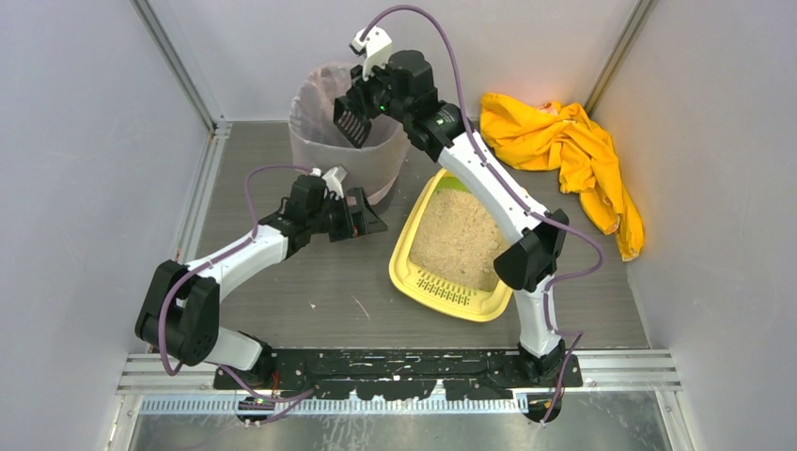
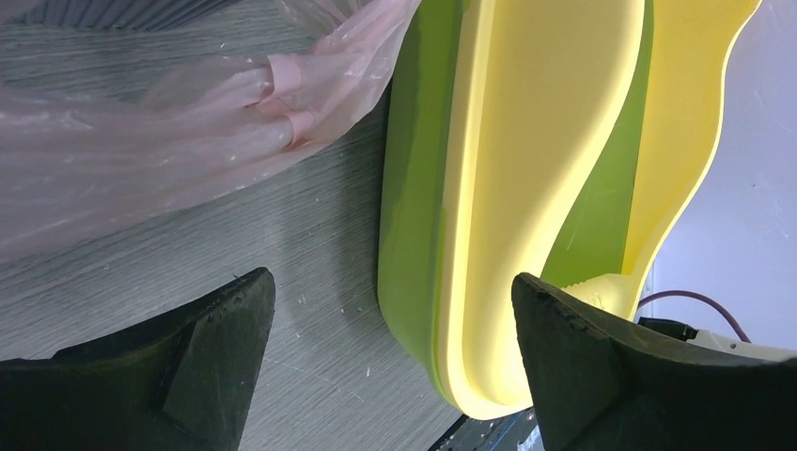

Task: Clean the litter box

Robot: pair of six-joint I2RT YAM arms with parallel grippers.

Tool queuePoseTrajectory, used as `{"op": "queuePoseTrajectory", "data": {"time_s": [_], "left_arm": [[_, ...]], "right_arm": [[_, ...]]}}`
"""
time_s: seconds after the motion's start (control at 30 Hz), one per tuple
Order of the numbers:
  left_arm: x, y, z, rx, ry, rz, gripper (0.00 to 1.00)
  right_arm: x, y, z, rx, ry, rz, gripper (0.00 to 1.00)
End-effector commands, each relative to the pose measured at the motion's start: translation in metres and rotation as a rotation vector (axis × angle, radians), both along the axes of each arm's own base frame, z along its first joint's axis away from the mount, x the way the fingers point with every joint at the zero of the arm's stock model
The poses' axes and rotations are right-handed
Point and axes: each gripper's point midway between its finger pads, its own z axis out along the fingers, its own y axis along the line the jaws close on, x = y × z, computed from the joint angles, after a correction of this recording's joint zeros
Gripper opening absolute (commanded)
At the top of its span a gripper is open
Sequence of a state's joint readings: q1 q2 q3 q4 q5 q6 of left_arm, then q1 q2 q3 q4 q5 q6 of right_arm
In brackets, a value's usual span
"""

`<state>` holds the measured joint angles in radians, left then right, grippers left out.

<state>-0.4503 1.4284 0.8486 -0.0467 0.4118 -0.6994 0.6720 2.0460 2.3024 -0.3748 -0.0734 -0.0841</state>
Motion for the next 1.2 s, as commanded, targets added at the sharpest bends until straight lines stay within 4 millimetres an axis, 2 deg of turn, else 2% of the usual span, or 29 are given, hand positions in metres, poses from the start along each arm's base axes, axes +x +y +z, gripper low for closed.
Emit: {"op": "queuePoseTrajectory", "data": {"time_s": [0.0, 0.1, 0.2, 0.3, 0.43, 0.5, 0.6, 0.7, 0.87, 0.97, 1.07, 1.17], "left_arm": [[0.006, -0.004, 0.017, -0.016, -0.052, -0.015, 0.96], [0.006, -0.004, 0.016, -0.016, -0.050, -0.016, 0.95], [0.005, -0.005, 0.019, -0.024, -0.053, -0.022, 0.95], [0.003, -0.004, 0.024, -0.026, -0.064, -0.021, 0.95], [0.003, -0.002, 0.027, -0.017, -0.078, -0.017, 0.96], [0.004, -0.001, 0.027, -0.008, -0.079, -0.015, 0.96], [0.004, 0.000, 0.025, -0.002, -0.074, -0.012, 0.96], [0.005, -0.003, 0.023, -0.010, -0.064, -0.018, 0.95], [0.005, -0.004, 0.022, -0.016, -0.060, -0.020, 0.95], [0.005, -0.003, 0.023, -0.016, -0.063, -0.018, 0.96], [0.005, -0.003, 0.023, -0.014, -0.064, -0.014, 0.95], [0.005, -0.003, 0.022, -0.012, -0.064, -0.015, 0.95]], "right_arm": [[-0.019, -0.032, 0.096, 0.118, -0.192, -0.044, 0.01], [-0.032, -0.041, 0.121, 0.169, -0.219, -0.023, 0.01], [-0.043, -0.061, 0.149, 0.249, -0.236, 0.002, 0.01], [-0.048, -0.104, 0.174, 0.342, -0.266, -0.045, 0.01], [-0.053, -0.187, 0.179, 0.443, -0.266, -0.204, 0.01], [-0.056, -0.224, 0.155, 0.445, -0.225, -0.314, 0.01], [-0.078, -0.267, 0.117, 0.435, -0.187, -0.480, 0.01], [-0.102, -0.291, 0.075, 0.399, -0.135, -0.578, 0.01], [-0.111, -0.301, -0.013, 0.283, 0.058, -0.654, 0.01], [-0.115, -0.300, -0.056, 0.278, 0.132, -0.669, 0.01], [-0.118, -0.299, -0.082, 0.250, 0.176, -0.678, 0.01], [-0.119, -0.296, -0.089, 0.197, 0.180, -0.693, 0.01]]}}
